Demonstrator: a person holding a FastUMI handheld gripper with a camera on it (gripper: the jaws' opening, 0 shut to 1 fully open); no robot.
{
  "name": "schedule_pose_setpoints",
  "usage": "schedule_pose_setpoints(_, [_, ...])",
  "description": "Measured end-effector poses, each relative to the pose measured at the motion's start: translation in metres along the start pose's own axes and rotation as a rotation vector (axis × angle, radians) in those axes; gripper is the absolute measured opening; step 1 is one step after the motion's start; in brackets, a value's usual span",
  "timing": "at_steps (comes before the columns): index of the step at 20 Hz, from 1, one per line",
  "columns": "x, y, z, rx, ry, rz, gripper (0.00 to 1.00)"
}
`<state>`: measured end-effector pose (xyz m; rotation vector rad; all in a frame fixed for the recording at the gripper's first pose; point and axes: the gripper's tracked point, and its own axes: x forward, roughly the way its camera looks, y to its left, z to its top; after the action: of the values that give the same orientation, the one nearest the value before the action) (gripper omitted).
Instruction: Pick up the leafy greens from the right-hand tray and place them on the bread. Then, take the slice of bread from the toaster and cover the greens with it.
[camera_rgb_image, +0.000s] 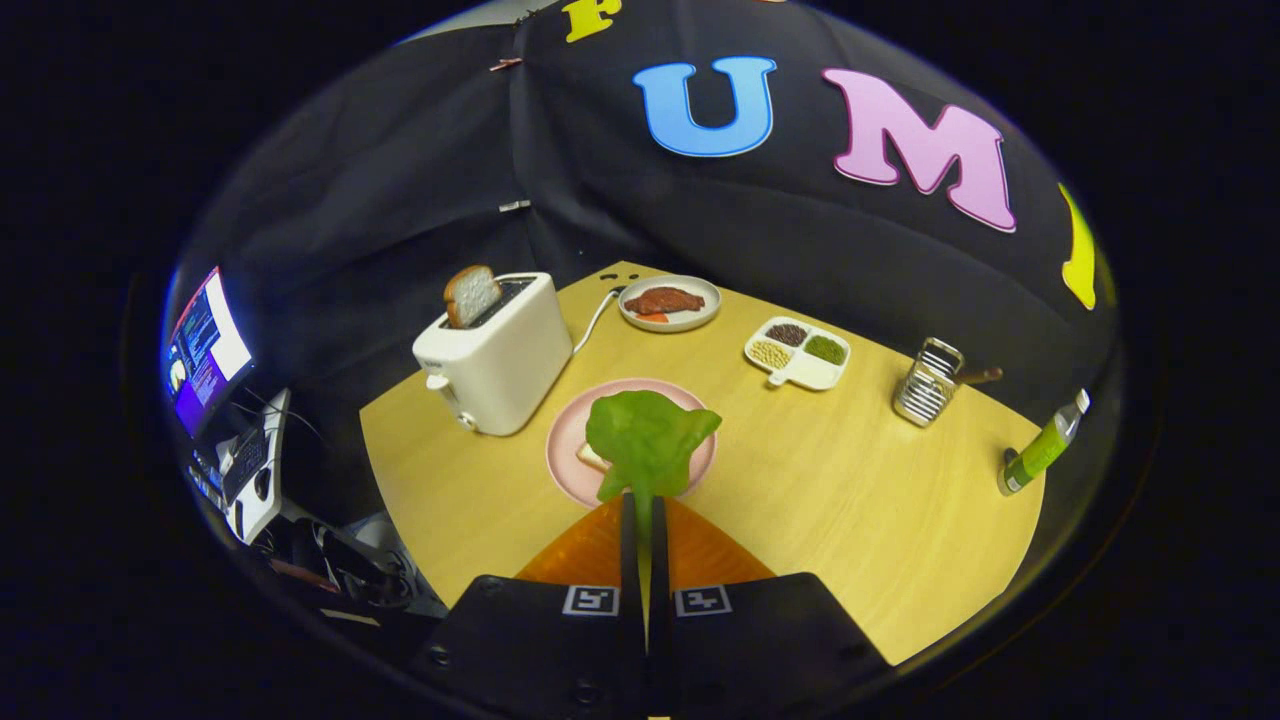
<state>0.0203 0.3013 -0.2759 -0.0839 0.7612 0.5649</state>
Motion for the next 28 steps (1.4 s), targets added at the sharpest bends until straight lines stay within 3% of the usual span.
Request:
schedule_pose_setpoints(8, [0.066, 0.029, 0.029, 0.016, 0.042, 0.022, 0.06])
schedule_pose_setpoints(13, [0.103, 0.009, 0.022, 0.054, 0.087, -0.059, 0.06])
schedule_pose_setpoints(17, [0.115, -0.007, 0.018, 0.070, 0.093, -0.130, 0.77])
schedule_pose_setpoints(23, [0.086, 0.026, 0.065, 0.080, -0.062, -0.115, 0.81])
schedule_pose_setpoints(28, [0.074, 0.085, 0.134, 0.110, -0.184, -0.040, 0.82])
